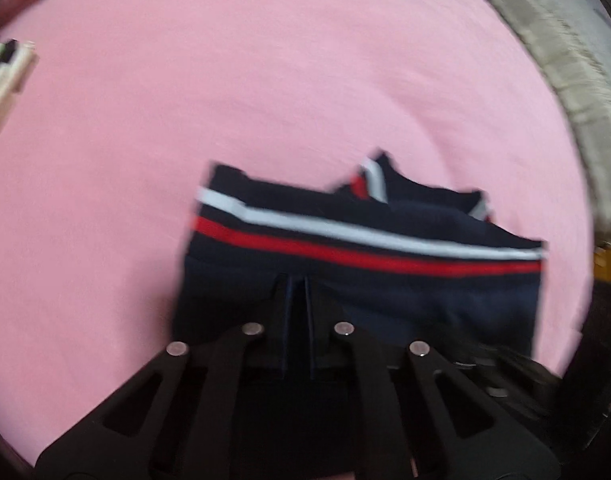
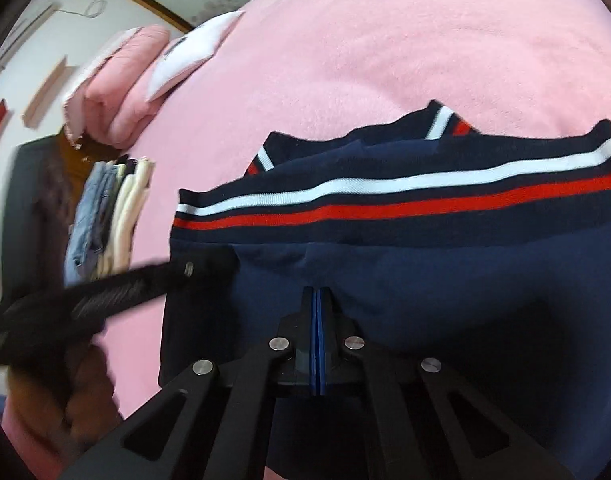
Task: Fold large clothes
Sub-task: 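Lay the folded hem down, open both tools and withdraw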
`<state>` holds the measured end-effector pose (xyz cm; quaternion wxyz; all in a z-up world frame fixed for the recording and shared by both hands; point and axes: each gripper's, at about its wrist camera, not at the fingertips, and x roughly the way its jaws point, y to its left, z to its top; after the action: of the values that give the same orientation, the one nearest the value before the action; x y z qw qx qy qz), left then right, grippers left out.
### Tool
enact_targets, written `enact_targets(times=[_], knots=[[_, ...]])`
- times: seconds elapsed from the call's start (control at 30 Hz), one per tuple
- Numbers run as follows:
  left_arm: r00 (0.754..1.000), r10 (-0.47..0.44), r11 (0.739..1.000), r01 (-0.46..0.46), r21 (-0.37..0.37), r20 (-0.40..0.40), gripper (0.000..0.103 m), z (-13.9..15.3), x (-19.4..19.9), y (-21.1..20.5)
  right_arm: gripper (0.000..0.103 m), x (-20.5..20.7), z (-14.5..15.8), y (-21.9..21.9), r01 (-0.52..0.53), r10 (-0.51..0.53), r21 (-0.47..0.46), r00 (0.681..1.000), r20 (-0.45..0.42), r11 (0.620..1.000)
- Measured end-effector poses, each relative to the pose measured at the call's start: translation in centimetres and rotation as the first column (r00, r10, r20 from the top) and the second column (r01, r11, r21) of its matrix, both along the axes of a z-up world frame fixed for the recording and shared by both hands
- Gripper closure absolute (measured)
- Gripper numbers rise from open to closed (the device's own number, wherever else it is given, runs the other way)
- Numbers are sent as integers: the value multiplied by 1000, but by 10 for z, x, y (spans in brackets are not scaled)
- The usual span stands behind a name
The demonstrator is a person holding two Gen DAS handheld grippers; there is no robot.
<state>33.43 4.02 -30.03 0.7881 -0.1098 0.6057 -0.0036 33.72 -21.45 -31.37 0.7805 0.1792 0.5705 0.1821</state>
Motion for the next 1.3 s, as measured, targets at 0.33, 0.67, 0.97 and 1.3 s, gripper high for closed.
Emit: enact_targets(times=[0.33,0.67,0.97,1.3], knots=[[993,106,994,-105,-16,54,100,11,-18,21,103,-32,32,-115,366,-314,-270,924,218,891],[999,40,973,-47,-227,-37,100,30,-74,4,103,-43,32,-33,-15,12,77,999,34,997],[984,153,974,-166,-152,-95,100,-2,-109,22,103,-36,-22,-19,40,-44,-48,995,-84,998],[978,185,978,-192,-76,-93,100,0,-126,48,103,-64,-19,-117,310,-332,-236,942,-58,921]])
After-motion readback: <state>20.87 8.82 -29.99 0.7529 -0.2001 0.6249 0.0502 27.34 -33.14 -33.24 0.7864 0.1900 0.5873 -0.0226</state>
